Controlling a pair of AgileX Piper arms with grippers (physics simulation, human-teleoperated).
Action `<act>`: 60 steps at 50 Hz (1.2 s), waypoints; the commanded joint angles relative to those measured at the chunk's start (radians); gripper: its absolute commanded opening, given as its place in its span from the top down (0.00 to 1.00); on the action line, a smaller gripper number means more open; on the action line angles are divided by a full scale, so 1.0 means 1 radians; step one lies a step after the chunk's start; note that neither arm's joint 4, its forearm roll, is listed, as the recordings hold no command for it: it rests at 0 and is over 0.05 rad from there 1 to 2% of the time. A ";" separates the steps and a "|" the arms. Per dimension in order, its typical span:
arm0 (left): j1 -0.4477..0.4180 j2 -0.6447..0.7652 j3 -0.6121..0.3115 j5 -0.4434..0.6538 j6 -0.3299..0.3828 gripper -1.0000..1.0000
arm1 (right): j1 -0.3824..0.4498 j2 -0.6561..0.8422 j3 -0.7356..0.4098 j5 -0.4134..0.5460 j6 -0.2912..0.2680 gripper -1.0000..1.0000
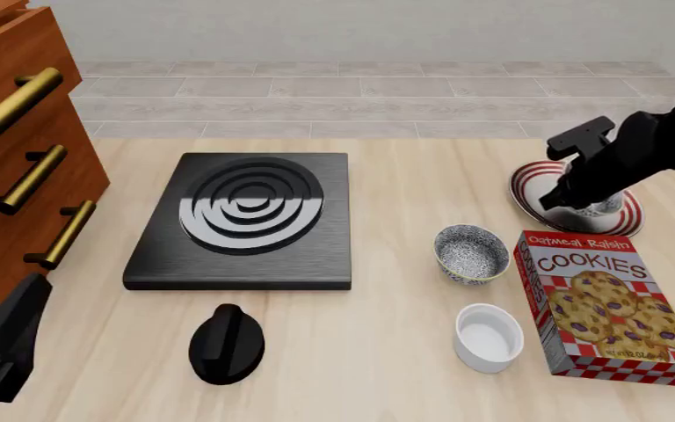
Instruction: Pick the akita bowl from table center and place it on the plate.
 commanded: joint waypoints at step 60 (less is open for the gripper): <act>-0.012 -0.007 0.001 0.008 -0.003 0.00 | 0.014 0.009 0.025 -0.021 0.002 0.00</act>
